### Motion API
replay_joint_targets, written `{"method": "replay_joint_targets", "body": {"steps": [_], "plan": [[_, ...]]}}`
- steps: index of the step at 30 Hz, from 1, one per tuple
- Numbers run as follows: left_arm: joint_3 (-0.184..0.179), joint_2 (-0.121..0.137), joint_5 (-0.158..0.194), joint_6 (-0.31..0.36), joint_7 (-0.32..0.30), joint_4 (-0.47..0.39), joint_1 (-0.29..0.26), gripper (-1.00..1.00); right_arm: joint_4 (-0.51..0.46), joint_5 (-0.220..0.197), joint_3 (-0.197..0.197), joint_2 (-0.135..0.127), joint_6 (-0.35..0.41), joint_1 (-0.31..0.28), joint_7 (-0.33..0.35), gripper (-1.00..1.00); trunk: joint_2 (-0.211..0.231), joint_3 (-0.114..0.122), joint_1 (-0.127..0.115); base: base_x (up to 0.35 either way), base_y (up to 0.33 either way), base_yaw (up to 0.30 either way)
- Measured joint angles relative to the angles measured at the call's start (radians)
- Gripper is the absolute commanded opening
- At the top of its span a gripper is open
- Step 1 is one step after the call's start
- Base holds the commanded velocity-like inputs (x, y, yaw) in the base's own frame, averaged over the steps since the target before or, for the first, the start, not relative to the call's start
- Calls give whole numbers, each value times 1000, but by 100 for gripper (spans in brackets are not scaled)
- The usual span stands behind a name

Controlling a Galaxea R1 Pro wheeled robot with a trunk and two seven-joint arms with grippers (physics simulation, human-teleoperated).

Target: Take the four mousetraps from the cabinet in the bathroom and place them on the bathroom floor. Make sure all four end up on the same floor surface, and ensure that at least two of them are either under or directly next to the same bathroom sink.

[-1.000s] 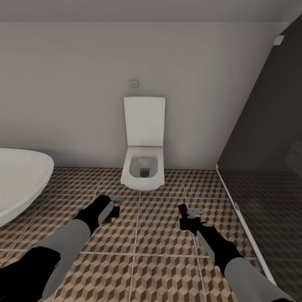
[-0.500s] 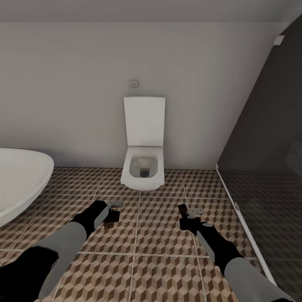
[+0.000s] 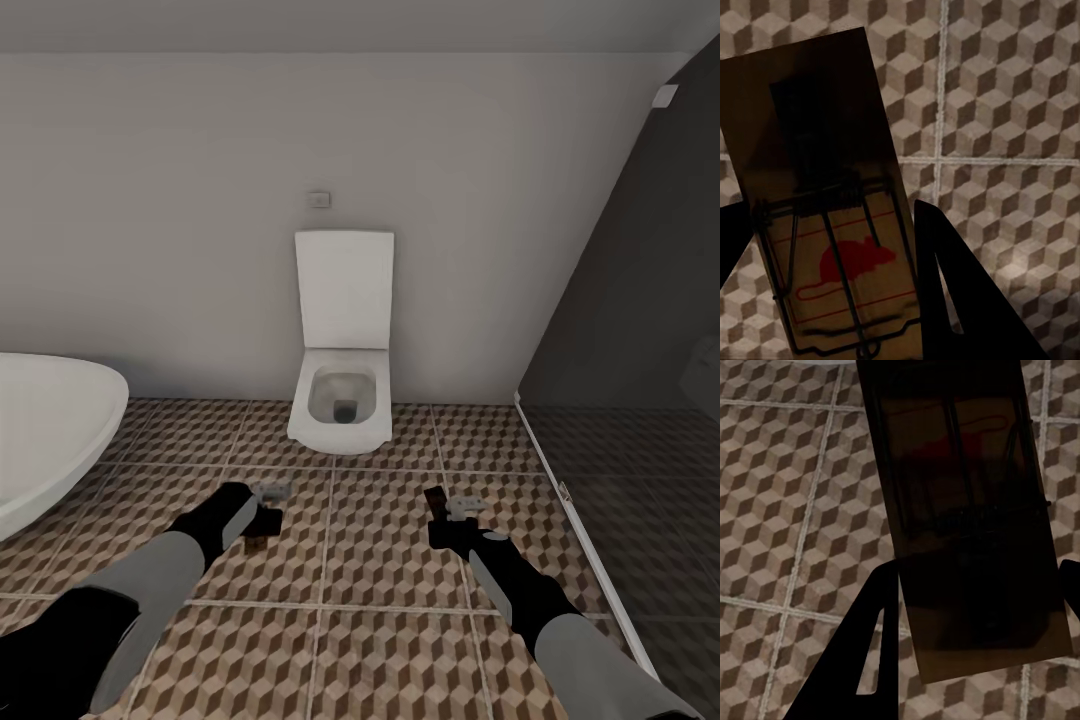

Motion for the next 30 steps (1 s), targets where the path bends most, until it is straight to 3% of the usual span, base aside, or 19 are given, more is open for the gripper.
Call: {"method": "replay_joint_targets", "body": {"steps": [6,15,21,30], "plan": [[1,-5,0,0,0,13,0,-100,0,0,-1,0,1,0,0,-100,0,0,0,0,0,0],[1,-42,1,0,0,46,0,-100,0,0,-2,-1,3,0,0,-100,0,0,0,0,0,0],[1,-49,0,1,0,49,0,-100,0,0,-2,-3,3,0,0,-100,0,0,0,0,0,0],[1,-52,1,1,0,53,0,-100,-1,-1,-2,-3,5,0,0,-100,-63,-28,34,0,0,0]]}}
